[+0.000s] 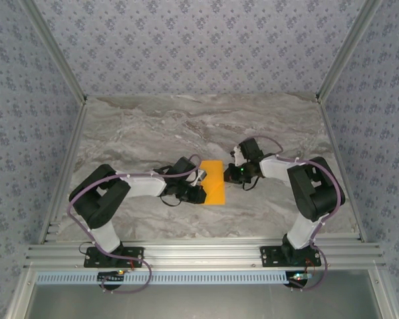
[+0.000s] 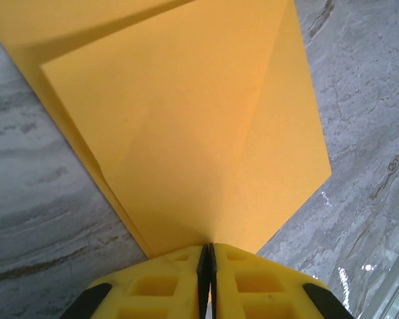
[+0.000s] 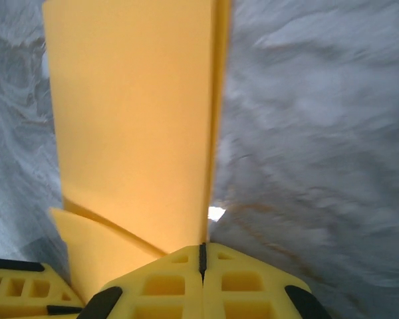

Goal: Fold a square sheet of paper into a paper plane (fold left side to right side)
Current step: Fold the triangle a second time at the center of the table.

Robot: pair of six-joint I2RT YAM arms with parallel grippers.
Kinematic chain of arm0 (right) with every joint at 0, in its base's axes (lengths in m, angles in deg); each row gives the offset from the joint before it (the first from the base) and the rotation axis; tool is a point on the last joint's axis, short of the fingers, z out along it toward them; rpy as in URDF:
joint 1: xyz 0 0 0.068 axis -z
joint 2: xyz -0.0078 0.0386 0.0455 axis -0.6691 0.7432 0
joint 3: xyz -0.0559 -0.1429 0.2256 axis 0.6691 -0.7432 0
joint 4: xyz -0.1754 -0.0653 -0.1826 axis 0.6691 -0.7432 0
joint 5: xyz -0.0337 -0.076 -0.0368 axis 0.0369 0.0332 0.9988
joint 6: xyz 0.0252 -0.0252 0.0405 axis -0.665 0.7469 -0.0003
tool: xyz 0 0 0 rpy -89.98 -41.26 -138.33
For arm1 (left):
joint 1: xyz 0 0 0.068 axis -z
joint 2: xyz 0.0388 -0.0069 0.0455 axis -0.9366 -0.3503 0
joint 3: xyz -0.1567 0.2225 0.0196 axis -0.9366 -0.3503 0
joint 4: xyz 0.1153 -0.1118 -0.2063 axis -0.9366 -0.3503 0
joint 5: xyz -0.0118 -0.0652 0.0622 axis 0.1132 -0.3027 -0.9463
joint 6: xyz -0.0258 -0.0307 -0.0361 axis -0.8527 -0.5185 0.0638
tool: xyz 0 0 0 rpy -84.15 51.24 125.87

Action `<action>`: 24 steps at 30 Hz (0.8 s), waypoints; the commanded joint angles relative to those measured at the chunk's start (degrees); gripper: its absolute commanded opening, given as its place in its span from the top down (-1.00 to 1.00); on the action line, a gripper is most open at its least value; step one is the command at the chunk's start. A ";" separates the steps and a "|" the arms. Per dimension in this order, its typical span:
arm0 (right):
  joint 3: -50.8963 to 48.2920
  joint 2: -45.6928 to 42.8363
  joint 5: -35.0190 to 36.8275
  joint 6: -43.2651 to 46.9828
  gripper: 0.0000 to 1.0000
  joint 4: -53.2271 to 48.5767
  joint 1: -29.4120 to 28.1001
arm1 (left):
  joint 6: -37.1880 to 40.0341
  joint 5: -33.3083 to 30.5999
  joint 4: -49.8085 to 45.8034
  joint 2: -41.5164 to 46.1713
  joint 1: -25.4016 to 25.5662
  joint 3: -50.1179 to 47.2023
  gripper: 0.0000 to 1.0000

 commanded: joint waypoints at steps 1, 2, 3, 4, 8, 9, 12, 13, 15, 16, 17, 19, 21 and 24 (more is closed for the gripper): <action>1.69 -2.04 2.30 1.75 0.86 -3.27 1.13 | -0.32 -3.78 -5.98 -2.36 0.65 -2.13 0.76; 1.56 -2.74 1.81 1.50 0.86 -3.52 0.95 | -0.32 -3.80 -6.00 -2.36 0.74 -1.95 0.76; 1.26 -3.58 1.19 1.02 0.86 -3.26 0.70 | -0.39 -3.89 -6.00 -2.44 0.74 -1.74 0.76; 0.71 -4.26 0.41 0.33 0.86 -2.84 0.25 | -0.48 -4.06 -6.00 -2.36 0.78 -1.70 0.76; -2.76 -6.56 -2.07 -3.35 0.86 1.94 -2.40 | -0.74 -4.25 -5.83 -2.27 0.98 -1.29 0.76; -3.73 -6.75 -2.87 -4.46 0.85 3.84 -3.24 | -0.74 -4.25 -5.87 -2.27 1.05 -1.15 0.75; -4.83 -5.92 -3.75 -6.65 0.85 7.04 -5.55 | -0.65 -4.25 -6.01 -2.36 1.03 -0.69 0.76; -4.68 -5.19 -3.40 -6.77 0.85 7.21 -6.10 | -0.56 -4.27 -6.09 -2.45 1.04 -0.58 0.76; -3.99 -3.03 -2.97 -6.75 0.85 6.95 -6.52 | -0.41 -4.25 -6.34 -2.53 1.04 0.09 0.75; -3.57 -1.98 -2.64 -6.80 0.85 6.33 -6.52 | -0.39 -4.12 -6.52 -2.53 1.05 0.49 0.75; -3.06 -1.13 -2.14 -6.64 0.85 5.51 -6.44 | -0.30 -3.99 -6.70 -2.45 1.10 0.92 0.75; -1.83 0.43 -0.43 -6.23 0.85 2.49 -6.39 | -0.06 -3.84 -7.46 -1.98 1.07 2.17 0.74; -0.90 1.42 1.09 -5.78 0.85 -0.58 -6.39 | 0.29 -3.61 -8.54 -1.12 1.04 3.89 0.72; -0.75 2.04 2.53 -5.25 0.86 -3.16 -6.36 | 0.98 -2.66 -9.75 0.21 1.09 6.83 0.70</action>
